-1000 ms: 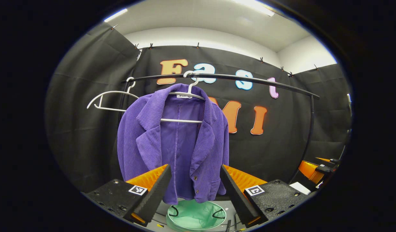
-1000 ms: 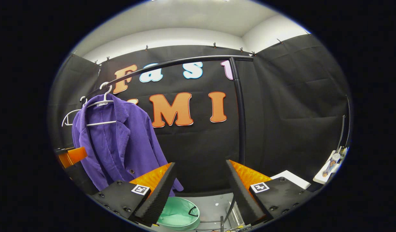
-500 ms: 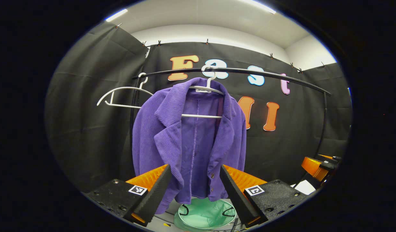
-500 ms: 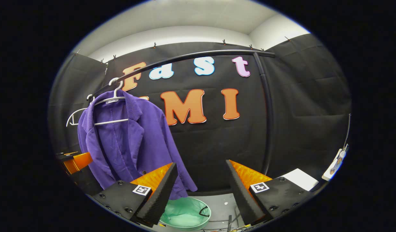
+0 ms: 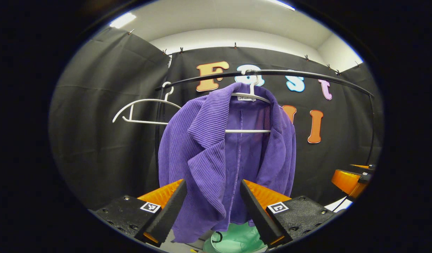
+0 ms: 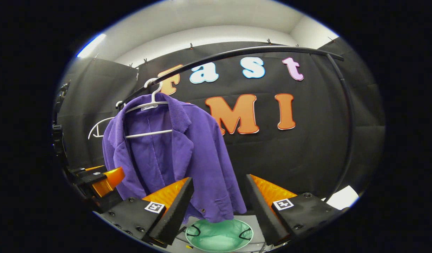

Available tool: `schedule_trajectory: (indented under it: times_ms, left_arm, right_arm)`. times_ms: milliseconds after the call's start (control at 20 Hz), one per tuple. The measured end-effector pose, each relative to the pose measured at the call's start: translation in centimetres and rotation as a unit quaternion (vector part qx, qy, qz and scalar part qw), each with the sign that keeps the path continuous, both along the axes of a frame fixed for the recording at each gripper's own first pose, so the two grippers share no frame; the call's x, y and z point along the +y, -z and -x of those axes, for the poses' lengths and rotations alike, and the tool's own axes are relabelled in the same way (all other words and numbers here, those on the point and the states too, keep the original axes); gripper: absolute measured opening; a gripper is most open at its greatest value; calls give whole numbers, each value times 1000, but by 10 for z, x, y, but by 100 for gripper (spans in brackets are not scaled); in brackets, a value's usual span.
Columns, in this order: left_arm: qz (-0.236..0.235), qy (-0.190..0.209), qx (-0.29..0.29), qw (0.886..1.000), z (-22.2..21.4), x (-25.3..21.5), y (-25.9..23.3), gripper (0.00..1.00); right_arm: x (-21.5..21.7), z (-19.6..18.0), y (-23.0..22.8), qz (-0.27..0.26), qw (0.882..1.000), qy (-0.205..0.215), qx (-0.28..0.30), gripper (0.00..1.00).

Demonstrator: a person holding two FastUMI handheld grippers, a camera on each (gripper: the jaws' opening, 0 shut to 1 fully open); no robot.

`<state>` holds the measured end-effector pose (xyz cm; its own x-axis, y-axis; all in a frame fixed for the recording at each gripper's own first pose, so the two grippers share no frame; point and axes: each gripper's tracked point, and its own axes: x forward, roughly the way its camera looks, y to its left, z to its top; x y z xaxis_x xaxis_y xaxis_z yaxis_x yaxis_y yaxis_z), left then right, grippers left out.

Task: Grasp the clothes on the hanger with both hands and then place them into the laundry hamper below.

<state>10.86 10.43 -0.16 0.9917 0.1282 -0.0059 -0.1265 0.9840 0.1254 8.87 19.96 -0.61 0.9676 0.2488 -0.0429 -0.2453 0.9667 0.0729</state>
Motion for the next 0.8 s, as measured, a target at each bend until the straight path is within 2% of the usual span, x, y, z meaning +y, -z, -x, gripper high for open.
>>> schedule_trajectory:
  times_ms: [150,250,300,350,450,500,550,600,750,800]
  left_arm:
    - [2,-13,-4,1000,-15,12,-4,92]
    - [-1,-14,-8,1000,-26,16,-8,92]
    - [-3,-14,-11,1000,-31,18,-11,92]
    - [-5,-16,-14,1000,-36,19,-13,92]
    - [-2,-21,-16,1000,-44,23,-13,92]
    - [0,-23,-15,1000,-47,23,-12,92]
    - [0,-23,-14,1000,-51,23,-11,92]
    - [-2,-24,-15,1000,-55,24,-12,92]
    - [-12,-28,-17,999,-64,26,-13,92]
    - [-14,-30,-16,999,-66,27,-12,95]
  right_arm:
    - [29,-21,-3,-6,1000,-26,6,100]
    - [49,-36,-9,-3,999,-42,1,90]
    - [58,-43,-11,0,999,-48,-1,90]
    - [68,-52,-13,2,999,-54,-5,97]
    - [85,-66,-13,3,998,-65,-3,100]
    - [92,-71,-11,2,997,-72,2,90]
    - [100,-78,-10,-2,997,-78,7,90]
    - [105,-84,-9,-8,997,-81,11,97]
    - [115,-108,-3,-17,996,-80,22,98]
    - [120,-112,-1,-18,996,-82,26,99]
